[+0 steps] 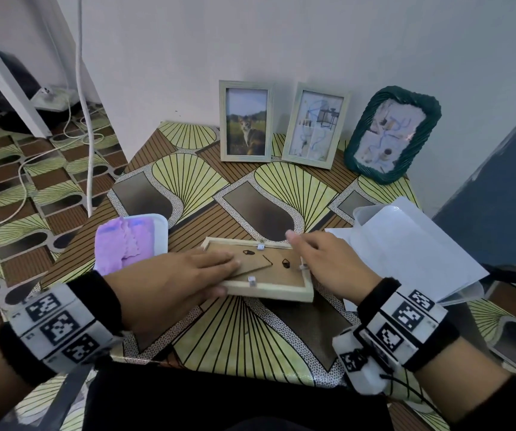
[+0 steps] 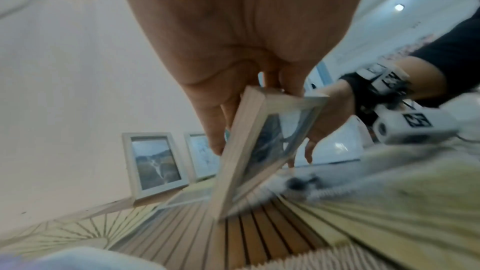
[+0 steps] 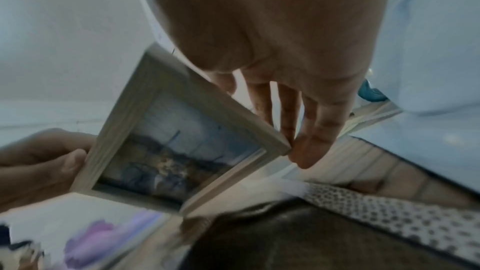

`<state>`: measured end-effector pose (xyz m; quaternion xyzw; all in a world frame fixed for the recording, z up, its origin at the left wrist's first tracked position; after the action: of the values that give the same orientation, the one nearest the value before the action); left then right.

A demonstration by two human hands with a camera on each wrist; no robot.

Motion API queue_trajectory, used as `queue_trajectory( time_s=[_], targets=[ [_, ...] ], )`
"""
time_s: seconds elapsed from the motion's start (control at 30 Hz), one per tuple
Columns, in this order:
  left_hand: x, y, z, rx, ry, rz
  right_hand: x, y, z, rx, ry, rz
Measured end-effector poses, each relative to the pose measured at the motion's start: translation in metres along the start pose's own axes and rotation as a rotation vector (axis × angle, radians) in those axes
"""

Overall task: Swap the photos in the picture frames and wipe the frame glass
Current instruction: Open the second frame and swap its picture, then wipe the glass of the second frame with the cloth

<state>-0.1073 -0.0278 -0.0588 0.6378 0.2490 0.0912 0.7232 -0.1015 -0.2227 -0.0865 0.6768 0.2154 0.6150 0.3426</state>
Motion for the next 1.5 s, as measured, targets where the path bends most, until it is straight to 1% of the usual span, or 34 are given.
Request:
queue_trajectory(
  time_s=[0.07, 0.13, 0.2, 0.27, 0.37, 0.5, 0.57, 0.67, 0.8, 0.9, 1.0, 1.07, 1.17, 1.2, 1.27, 1.3, 1.37, 1.47, 1.5],
  targets=[
    [-0.002, 0.026, 0.000, -0.113, -0.009, -0.153, -0.009, 0.008, 0.000, -0.054, -0.124, 0.202],
    [0.002, 0.045, 0.000, -0.217, 0.014, -0.196, -0.013, 0.010, -0.001, -0.052, -0.229, 0.485],
    [0.007, 0.059, 0.001, -0.333, 0.046, -0.188, -0.012, 0.009, -0.003, -0.052, -0.295, 0.752],
    [0.015, 0.062, 0.001, -0.402, 0.113, -0.299, -0.011, 0.012, -0.002, -0.088, -0.319, 0.879],
    [0.029, 0.050, 0.001, -0.441, 0.281, -0.553, -0.013, 0.015, 0.000, -0.117, -0.308, 0.938],
    [0.038, 0.027, 0.000, -0.484, 0.428, -0.738, -0.014, 0.012, 0.000, -0.113, -0.288, 0.931],
    [0.040, 0.013, -0.001, -0.465, 0.487, -0.867, -0.014, 0.011, 0.000, -0.112, -0.275, 0.911],
    [0.042, -0.005, -0.003, -0.412, 0.566, -0.917, -0.007, 0.006, 0.000, -0.058, -0.228, 0.856],
    [0.043, -0.016, -0.004, -0.330, 0.561, -0.780, 0.001, -0.002, -0.002, 0.023, -0.186, 0.752],
    [0.042, -0.018, -0.005, -0.301, 0.581, -0.812, 0.005, -0.012, -0.005, 0.094, -0.172, 0.665],
    [0.035, -0.016, -0.005, -0.228, 0.527, -0.739, 0.008, -0.019, -0.008, 0.150, -0.141, 0.561],
    [0.035, -0.008, -0.009, -0.233, 0.514, -0.582, 0.011, -0.023, -0.011, 0.176, -0.081, 0.476],
    [0.042, 0.015, -0.023, -0.357, 0.510, -0.336, 0.015, -0.027, -0.016, 0.204, -0.012, 0.412],
    [0.047, 0.023, -0.029, -0.380, 0.518, -0.234, 0.016, -0.029, -0.018, 0.216, 0.012, 0.385],
    [0.060, 0.035, -0.040, -0.372, 0.553, -0.049, 0.017, -0.032, -0.023, 0.221, 0.066, 0.303],
    [0.070, 0.036, -0.046, -0.333, 0.584, 0.024, 0.017, -0.032, -0.024, 0.207, 0.095, 0.256],
    [0.091, 0.030, -0.059, -0.196, 0.662, 0.123, 0.015, -0.033, -0.027, 0.190, 0.127, 0.178],
    [0.117, 0.005, -0.077, 0.041, 0.757, 0.148, 0.009, -0.040, -0.028, 0.210, 0.105, 0.135],
    [0.120, -0.001, -0.081, 0.086, 0.764, 0.144, 0.009, -0.041, -0.028, 0.198, 0.103, 0.127]
  ],
)
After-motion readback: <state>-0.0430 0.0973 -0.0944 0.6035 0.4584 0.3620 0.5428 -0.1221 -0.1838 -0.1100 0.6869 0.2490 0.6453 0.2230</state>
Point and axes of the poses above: each hand's wrist, its own z-axis towards the middle knuckle, its own y-axis out of the back of the hand, x = y × z, the point moved 9 cm from there along z, towards the middle knuckle, and after that the axes turned 8 degrees about -x, right-handed, at the moved point
